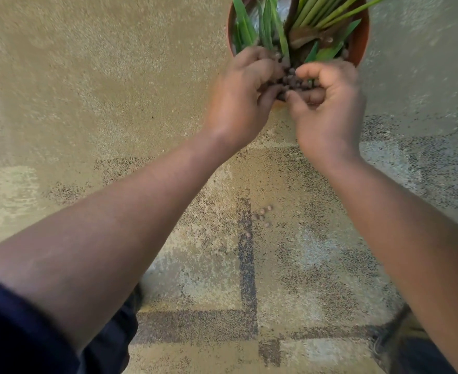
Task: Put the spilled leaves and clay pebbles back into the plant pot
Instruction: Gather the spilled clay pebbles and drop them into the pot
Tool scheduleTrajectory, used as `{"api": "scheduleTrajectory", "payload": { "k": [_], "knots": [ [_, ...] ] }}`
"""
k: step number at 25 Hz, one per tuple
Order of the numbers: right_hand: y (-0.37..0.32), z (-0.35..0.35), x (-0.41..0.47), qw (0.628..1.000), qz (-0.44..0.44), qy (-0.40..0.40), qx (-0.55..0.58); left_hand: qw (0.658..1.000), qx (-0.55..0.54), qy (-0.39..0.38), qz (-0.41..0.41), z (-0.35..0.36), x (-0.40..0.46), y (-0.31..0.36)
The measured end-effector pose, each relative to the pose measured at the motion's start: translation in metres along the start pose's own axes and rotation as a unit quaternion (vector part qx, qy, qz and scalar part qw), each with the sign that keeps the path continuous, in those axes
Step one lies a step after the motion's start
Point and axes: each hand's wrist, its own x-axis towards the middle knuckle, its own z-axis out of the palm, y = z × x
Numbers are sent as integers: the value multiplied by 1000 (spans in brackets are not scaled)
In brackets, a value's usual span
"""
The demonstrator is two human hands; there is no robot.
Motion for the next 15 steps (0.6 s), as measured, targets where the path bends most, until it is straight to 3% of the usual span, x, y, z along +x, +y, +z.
{"api": "scheduleTrajectory", "payload": {
  "k": [2,4,6,9,11,15],
  "knots": [
    [6,0,-19,999,-51,8,-5,997,19,60,43,8,-20,1],
    [24,-1,-44,997,-50,-15,-50,996,39,52,62,18,-54,-4],
    [51,2,-69,986,30,-107,-127,994,58,-94,2,29,-96,-14],
    [89,14,-110,914,145,-302,-230,916,80,-368,-140,46,-157,-32],
    [105,25,-134,884,159,-356,-257,880,114,-430,-169,56,-187,-36],
    [120,41,-152,892,122,-336,-278,883,127,-411,-186,72,-217,-32]
  ]
}}
